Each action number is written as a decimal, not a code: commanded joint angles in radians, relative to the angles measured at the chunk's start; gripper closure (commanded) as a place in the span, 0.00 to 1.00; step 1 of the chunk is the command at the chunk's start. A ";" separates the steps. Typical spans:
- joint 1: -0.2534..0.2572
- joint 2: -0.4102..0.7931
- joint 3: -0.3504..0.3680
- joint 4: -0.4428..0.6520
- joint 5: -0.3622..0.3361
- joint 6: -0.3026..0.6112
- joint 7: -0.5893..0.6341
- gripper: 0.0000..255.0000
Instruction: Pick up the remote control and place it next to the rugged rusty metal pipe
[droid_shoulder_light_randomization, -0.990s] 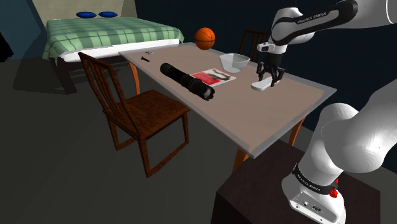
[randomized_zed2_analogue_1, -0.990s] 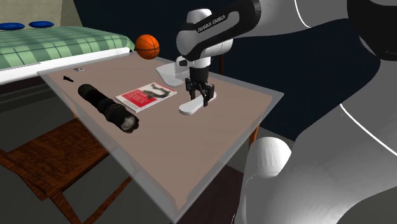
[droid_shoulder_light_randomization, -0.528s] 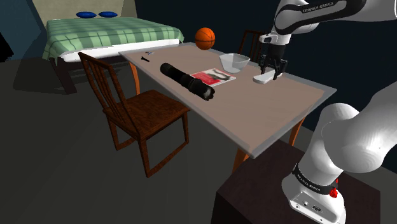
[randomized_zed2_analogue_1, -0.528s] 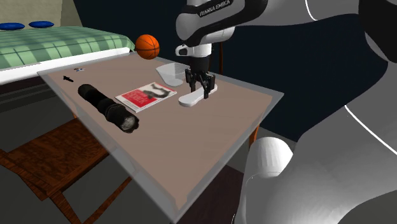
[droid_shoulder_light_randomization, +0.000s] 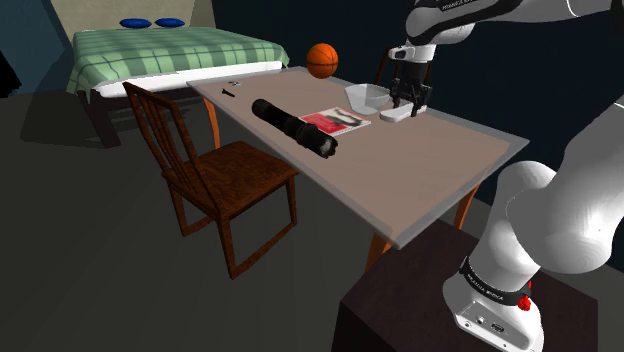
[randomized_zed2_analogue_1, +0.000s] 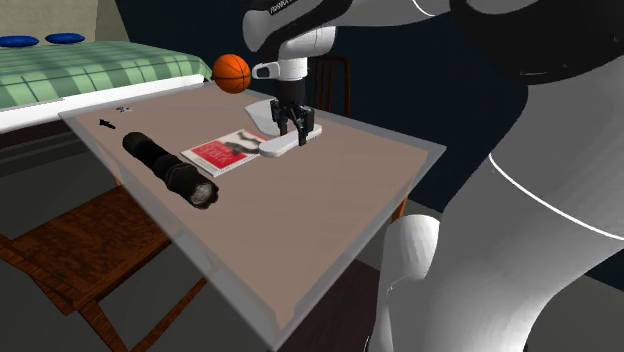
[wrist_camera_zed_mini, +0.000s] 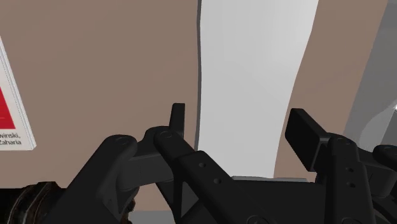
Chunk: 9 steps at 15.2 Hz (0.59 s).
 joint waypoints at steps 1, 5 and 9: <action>0.045 0.112 -0.050 0.075 0.086 0.009 -0.044 1.00; 0.064 0.360 -0.105 0.236 0.301 -0.013 -0.152 1.00; -0.019 0.558 -0.065 0.391 0.466 -0.059 -0.218 1.00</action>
